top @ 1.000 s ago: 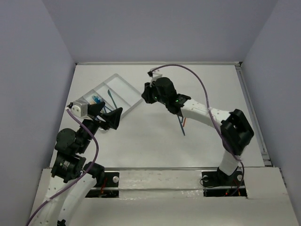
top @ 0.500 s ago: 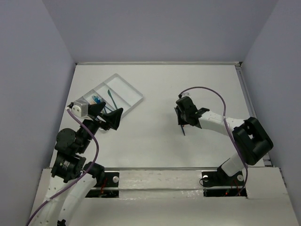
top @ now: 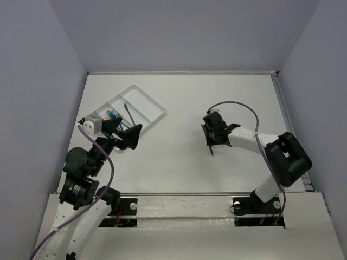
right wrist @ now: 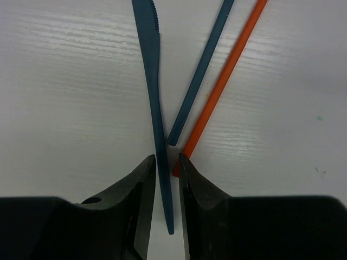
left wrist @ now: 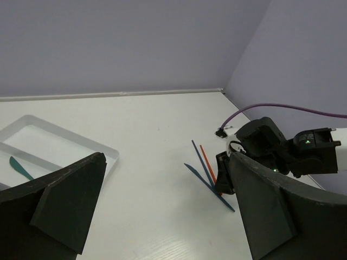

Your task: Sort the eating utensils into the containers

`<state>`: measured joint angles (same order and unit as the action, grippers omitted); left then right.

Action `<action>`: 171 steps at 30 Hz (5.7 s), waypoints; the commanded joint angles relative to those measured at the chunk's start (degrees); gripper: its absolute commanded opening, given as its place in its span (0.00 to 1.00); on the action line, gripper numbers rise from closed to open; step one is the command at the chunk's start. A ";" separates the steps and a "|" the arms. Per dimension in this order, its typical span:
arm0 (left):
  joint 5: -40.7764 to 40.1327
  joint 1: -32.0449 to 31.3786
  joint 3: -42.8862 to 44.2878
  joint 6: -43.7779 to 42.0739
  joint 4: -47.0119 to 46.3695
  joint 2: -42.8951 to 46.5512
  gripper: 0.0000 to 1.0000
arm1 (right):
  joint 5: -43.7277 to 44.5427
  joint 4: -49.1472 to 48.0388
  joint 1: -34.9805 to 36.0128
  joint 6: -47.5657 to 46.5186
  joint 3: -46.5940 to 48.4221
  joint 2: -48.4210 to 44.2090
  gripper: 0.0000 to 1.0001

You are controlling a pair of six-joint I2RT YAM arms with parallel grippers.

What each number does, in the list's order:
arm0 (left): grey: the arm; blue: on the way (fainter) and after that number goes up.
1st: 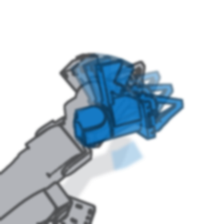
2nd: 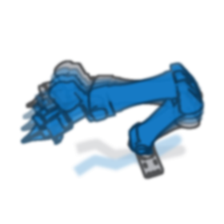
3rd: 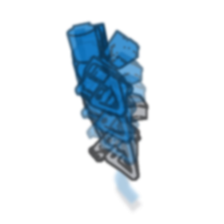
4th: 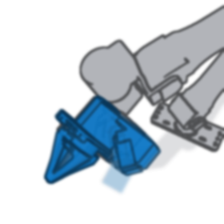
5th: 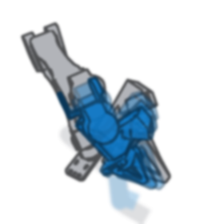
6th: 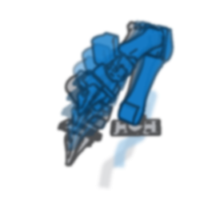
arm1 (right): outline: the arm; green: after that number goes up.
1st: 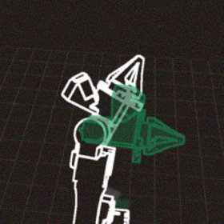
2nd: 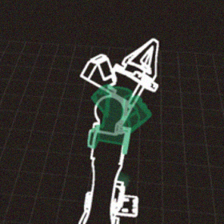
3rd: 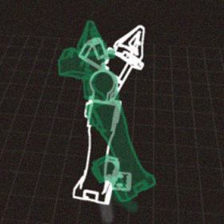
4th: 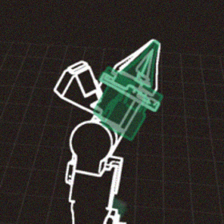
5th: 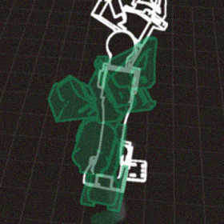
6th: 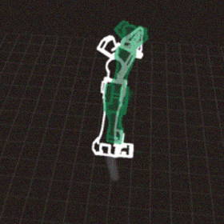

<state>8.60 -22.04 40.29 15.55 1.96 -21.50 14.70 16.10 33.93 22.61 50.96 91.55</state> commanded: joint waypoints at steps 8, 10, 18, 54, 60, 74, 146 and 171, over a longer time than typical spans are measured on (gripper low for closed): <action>0.72 0.16 1.54 0.09 -3.19 0.14 0.99 | -2.74 0.08 0.08 1.65 1.34 2.41 0.21; 0.72 0.16 1.54 0.18 -3.19 0.23 0.99 | -3.10 -0.28 0.08 1.73 1.25 2.49 0.19; 0.63 0.16 1.54 0.09 -3.10 0.40 0.99 | -1.25 2.45 1.14 1.30 2.83 3.46 0.23; -0.51 0.16 2.07 -0.52 -2.48 0.23 0.99 | -31.05 -7.68 12.91 -6.26 73.89 46.41 0.00; -0.16 -0.37 2.07 -0.61 -2.57 -0.04 0.99 | -29.64 -4.07 13.44 -6.88 84.20 55.73 0.00; -0.07 -0.37 1.98 -0.52 -2.84 -0.39 0.99 | -27.18 -3.62 14.58 -8.20 83.43 53.84 0.37; 0.45 -0.98 1.72 -0.26 -3.10 1.19 0.99 | 2.79 -10.56 -7.30 1.12 7.49 6.62 0.21; 0.10 -0.98 1.72 -0.35 -2.84 1.55 0.99 | 2.62 -7.66 -7.30 2.88 8.89 13.22 0.21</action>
<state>8.36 -22.79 40.29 15.51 1.98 -20.03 18.79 8.34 26.92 25.26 58.48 102.69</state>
